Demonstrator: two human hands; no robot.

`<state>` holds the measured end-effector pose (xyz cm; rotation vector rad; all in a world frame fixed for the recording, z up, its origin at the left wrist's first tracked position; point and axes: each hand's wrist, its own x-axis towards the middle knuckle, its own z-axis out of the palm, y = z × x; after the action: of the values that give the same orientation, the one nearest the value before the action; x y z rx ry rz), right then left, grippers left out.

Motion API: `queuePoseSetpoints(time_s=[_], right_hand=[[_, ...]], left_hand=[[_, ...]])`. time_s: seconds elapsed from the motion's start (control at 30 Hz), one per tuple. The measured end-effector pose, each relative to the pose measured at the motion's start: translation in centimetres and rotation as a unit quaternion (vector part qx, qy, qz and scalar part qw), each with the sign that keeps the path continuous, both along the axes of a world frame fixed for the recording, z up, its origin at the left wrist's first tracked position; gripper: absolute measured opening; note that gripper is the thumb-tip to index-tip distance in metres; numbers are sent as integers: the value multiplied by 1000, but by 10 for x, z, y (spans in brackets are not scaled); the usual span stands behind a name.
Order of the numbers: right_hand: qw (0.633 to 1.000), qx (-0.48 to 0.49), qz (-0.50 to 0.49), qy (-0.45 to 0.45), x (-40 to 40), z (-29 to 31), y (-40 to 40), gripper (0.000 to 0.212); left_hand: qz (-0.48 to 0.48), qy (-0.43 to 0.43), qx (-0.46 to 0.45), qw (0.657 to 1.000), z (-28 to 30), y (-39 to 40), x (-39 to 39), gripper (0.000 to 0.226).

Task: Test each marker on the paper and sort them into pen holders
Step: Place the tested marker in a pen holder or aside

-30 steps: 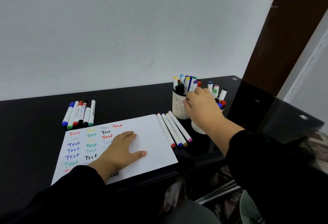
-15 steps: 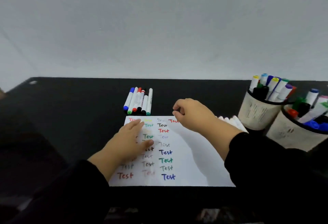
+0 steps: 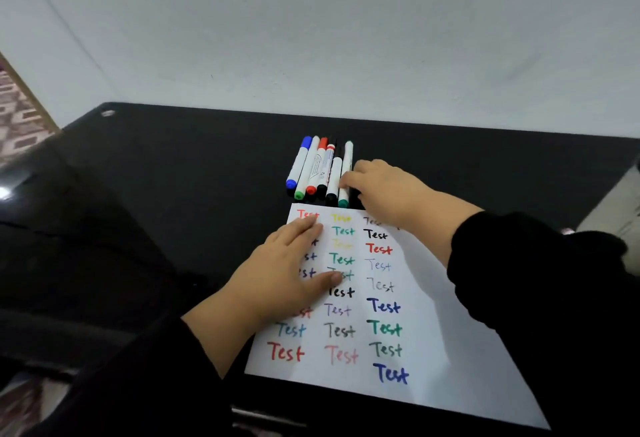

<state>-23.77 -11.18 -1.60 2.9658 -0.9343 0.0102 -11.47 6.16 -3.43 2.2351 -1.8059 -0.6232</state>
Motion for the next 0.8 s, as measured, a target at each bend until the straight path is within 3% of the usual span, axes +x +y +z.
queuePoseSetpoints(time_s=[0.2,0.3,0.37,0.43,0.5,0.6,0.7,0.8], right_hand=[[991,-64,77,84,0,7,-4,49],[988,-96,86,81,-3,4,-5,45],[992,-100,73,0,-10,6,-2,38],[987,-30,12,-160,-20,12,8,31],[931,100,-77,-343,-31,21,29,16],[775,242,-181,-555,-47,33,65,12],[657,334,-250,-628,-62,40,96,9],[600,381,-290,-641,-72,42,118,6]], left_hand=[[-8,-2,4,1000,1,1,1,84],[-13,-6,8,1000,1,1,0,84],[-18,-18,13,1000,4,2,0,84],[-21,-29,27,999,7,3,0,83],[-13,-29,41,999,12,2,-1,82],[45,28,6,999,22,1,-6,78],[86,130,-85,984,32,6,-18,66],[89,211,-107,968,42,20,-34,44]])
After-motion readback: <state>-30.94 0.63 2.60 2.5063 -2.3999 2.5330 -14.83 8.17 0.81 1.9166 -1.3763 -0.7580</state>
